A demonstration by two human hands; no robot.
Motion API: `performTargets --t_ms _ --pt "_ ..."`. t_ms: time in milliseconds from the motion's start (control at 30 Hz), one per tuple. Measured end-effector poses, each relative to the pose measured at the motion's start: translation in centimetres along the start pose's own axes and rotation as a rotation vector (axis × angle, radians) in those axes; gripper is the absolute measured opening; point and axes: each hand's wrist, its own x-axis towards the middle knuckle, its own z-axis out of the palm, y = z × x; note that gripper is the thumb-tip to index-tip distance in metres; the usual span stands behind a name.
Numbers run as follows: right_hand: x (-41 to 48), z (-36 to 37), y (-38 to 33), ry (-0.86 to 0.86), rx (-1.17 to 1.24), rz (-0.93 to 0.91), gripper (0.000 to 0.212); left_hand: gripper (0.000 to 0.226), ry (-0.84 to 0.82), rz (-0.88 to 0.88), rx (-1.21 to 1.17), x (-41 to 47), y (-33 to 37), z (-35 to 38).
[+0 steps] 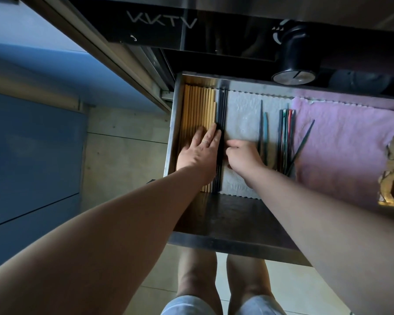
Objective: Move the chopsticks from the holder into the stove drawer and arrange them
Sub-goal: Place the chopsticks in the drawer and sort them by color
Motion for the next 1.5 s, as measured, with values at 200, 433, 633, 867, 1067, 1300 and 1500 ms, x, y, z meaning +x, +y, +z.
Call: performTargets --t_ms 200,433,633,867,1067,1300,1500 --pt "-0.2 -0.1 0.4 -0.056 0.029 0.011 0.040 0.092 -0.030 0.020 0.030 0.1 -0.1 0.1" --pt "0.5 -1.5 1.4 -0.033 0.043 0.032 0.044 0.090 -0.047 0.003 0.039 0.1 0.5 0.0" --pt "0.3 -4.7 2.7 0.016 0.070 0.017 0.040 0.077 -0.005 0.020 0.003 -0.1 3.4 -0.2" --pt "0.2 -10.1 6.2 0.129 -0.040 -0.027 0.036 0.045 -0.002 -0.046 -0.295 0.2 9.1 -0.4" --pt "1.2 -13.7 9.2 0.163 -0.073 -0.051 0.030 0.029 0.017 -0.261 -0.610 1.6 12.7 0.9" --pt "1.8 -15.9 10.9 0.193 -0.209 -0.094 0.023 0.023 0.095 -0.437 -0.665 3.5 14.1 2.3" --pt "2.4 -15.5 11.2 0.174 -0.180 -0.109 0.023 0.013 0.063 -0.441 -0.643 4.2 14.3 2.5"
